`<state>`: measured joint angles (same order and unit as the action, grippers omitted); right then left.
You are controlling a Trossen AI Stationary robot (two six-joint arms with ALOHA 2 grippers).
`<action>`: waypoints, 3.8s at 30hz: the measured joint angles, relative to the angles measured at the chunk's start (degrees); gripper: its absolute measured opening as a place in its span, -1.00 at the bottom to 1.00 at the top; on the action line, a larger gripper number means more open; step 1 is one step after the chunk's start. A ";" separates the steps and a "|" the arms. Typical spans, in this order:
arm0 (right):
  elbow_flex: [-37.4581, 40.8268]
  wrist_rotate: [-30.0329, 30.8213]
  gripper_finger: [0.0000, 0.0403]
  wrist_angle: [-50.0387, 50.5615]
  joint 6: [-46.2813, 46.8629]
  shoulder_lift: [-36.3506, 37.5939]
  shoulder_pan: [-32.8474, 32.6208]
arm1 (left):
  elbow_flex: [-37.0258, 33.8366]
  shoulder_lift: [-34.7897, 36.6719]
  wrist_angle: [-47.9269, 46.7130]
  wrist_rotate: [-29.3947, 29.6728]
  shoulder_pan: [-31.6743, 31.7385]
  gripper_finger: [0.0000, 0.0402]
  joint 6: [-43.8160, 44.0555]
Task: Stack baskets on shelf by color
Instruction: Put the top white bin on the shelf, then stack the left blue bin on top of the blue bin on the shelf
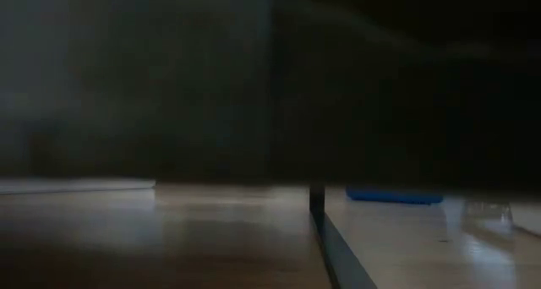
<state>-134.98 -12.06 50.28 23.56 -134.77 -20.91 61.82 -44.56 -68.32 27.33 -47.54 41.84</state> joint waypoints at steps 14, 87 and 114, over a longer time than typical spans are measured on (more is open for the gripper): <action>0.17 12.32 -0.99 12.22 2.38 5.40 11.77 | 0.00 0.00 -0.01 3.67 -0.01 -0.79 7.24; 0.01 28.57 -1.00 20.65 6.31 15.65 13.54 | -0.01 0.04 -8.54 7.78 14.97 -0.79 31.26; -0.02 16.45 -1.00 37.77 -20.13 19.22 39.66 | -0.02 -9.11 -3.25 -9.41 59.16 -0.79 19.79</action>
<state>-135.00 4.39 88.05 3.43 -115.55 18.75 61.80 -53.66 -71.57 17.93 11.63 61.64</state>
